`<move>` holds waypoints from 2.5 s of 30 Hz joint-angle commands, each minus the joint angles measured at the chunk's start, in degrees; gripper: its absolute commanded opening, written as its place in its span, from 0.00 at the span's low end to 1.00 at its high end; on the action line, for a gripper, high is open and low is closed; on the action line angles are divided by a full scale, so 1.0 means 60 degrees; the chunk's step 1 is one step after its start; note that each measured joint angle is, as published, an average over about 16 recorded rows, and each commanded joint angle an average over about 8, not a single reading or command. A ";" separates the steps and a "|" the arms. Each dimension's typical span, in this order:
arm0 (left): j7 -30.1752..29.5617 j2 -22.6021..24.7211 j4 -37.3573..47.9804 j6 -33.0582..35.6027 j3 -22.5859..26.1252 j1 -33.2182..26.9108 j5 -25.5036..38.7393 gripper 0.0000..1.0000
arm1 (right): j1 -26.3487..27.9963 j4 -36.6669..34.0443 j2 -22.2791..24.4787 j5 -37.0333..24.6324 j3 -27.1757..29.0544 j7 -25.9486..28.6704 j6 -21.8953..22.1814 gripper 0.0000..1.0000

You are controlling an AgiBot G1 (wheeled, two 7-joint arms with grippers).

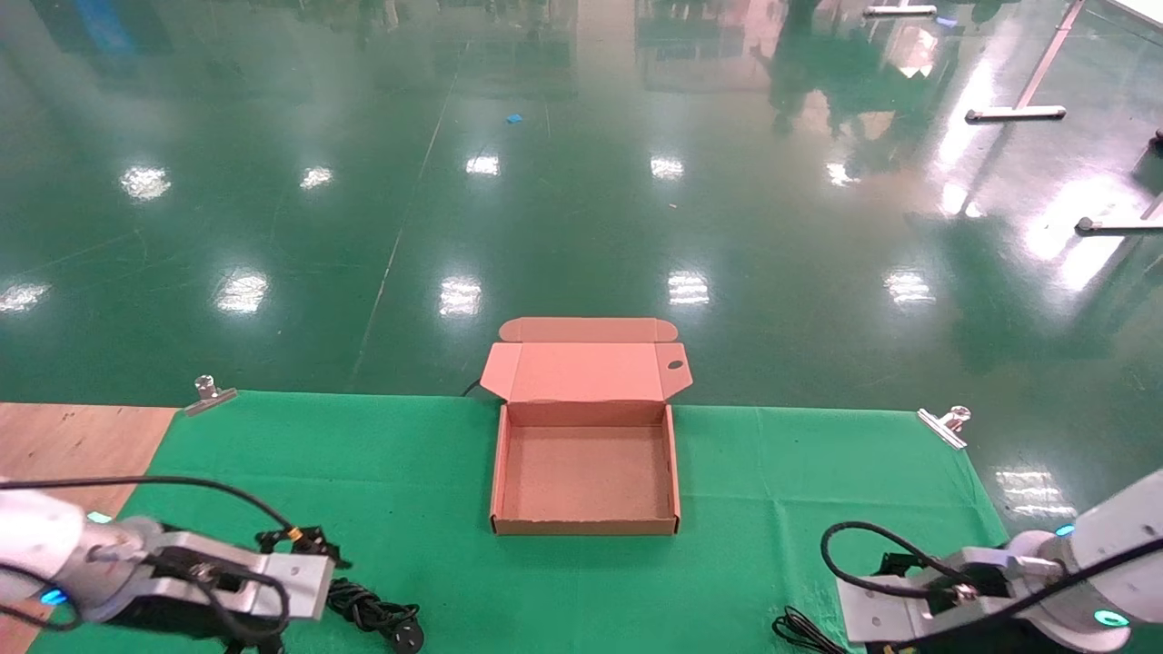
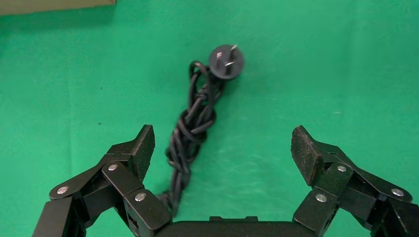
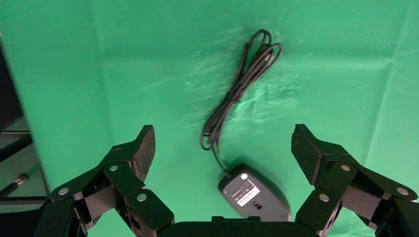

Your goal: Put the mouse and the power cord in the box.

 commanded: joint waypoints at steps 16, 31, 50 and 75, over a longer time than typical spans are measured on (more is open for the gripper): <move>0.3509 0.1877 0.5032 -0.1728 0.0159 -0.1065 0.0404 1.00 | 0.0198 -0.4585 -0.1924 -0.0362 -0.0246 -0.2240 0.1694 1.00; 0.4578 0.2411 0.6512 -0.2971 0.0164 -0.1404 0.0491 0.00 | 0.0480 -0.6865 -0.2400 -0.0093 -0.0093 -0.3648 0.2343 0.00; 0.5089 0.2379 0.7204 -0.2890 0.0126 -0.1520 0.0438 0.00 | 0.0684 -0.8353 -0.2869 0.0211 0.0074 -0.4690 0.2690 0.00; 0.5267 0.2310 0.7488 -0.1693 -0.0017 -0.1727 0.0228 0.00 | 0.1054 -0.9039 -0.2798 0.0621 0.0329 -0.5477 0.2408 0.00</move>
